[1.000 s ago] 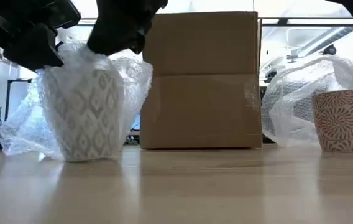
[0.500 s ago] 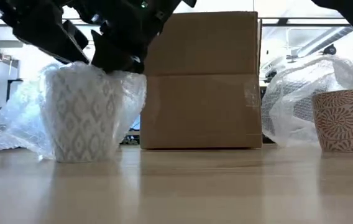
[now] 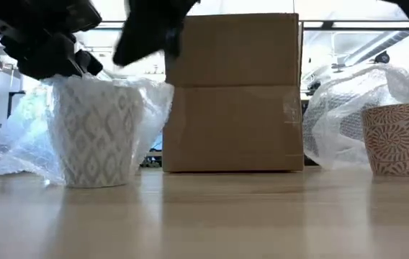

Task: Wrap mug
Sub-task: Wrap the gray mug with bubble wrap

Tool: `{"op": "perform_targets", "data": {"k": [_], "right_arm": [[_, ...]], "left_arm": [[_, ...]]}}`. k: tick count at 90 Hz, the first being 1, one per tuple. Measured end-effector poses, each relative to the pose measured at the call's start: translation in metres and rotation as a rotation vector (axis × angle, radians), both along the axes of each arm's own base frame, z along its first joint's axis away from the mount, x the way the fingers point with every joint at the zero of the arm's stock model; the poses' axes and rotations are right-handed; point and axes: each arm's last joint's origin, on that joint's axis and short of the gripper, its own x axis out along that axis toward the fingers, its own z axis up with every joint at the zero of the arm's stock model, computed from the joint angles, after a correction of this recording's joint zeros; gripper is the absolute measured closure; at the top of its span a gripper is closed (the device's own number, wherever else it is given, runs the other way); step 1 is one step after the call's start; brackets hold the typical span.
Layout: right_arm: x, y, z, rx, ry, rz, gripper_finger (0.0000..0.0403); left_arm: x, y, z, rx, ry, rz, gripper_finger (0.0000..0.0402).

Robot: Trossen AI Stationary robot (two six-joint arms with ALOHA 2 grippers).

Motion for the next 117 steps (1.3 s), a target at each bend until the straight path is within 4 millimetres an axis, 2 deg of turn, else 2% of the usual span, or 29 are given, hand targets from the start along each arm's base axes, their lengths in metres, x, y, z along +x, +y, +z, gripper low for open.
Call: {"op": "perform_targets", "data": {"k": [8, 20, 34, 42, 48, 58, 79, 90, 101, 112, 117], "right_arm": [[-0.012, -0.003, 0.002, -0.013, 0.101, -0.010, 0.0389], [-0.023, -0.001, -0.013, -0.026, 0.222, -0.022, 0.0389], [-0.031, 0.004, -0.052, -0.035, 0.318, -0.048, 0.0389], [-0.030, 0.008, -0.071, -0.029, 0.275, -0.059, 0.0389], [-0.029, 0.011, -0.077, -0.023, 0.239, -0.053, 0.0389], [-0.028, 0.011, -0.076, -0.043, 0.232, -0.053, 0.0389], [-0.014, 0.013, -0.032, -0.064, 0.077, 0.014, 0.0389], [-0.004, 0.015, -0.023, -0.067, -0.045, 0.053, 0.0389], [0.006, 0.013, -0.029, -0.066, -0.123, 0.062, 0.0389], [0.013, 0.008, -0.052, -0.066, -0.095, 0.044, 0.0389], [0.014, 0.008, -0.056, -0.067, -0.089, 0.042, 0.0389]], "left_arm": [[0.000, 0.000, 0.000, -0.001, 0.001, 0.000, 0.0400], [0.000, 0.000, 0.000, -0.003, -0.001, 0.000, 0.0400], [0.000, 0.000, 0.001, -0.006, -0.007, -0.001, 0.0400], [0.000, 0.000, 0.001, -0.008, -0.013, -0.003, 0.0400], [0.001, -0.001, 0.002, -0.011, -0.018, -0.003, 0.0400], [0.001, -0.001, 0.002, -0.015, -0.020, -0.005, 0.0400], [0.002, -0.001, 0.002, -0.027, -0.027, -0.012, 0.0401], [0.002, -0.001, 0.002, -0.032, -0.024, -0.015, 0.0401], [0.002, -0.001, 0.002, -0.037, -0.029, -0.013, 0.0401], [0.003, -0.001, 0.003, -0.043, -0.033, -0.006, 0.0401], [0.003, -0.001, 0.003, -0.048, -0.037, 0.000, 0.0401]]}}
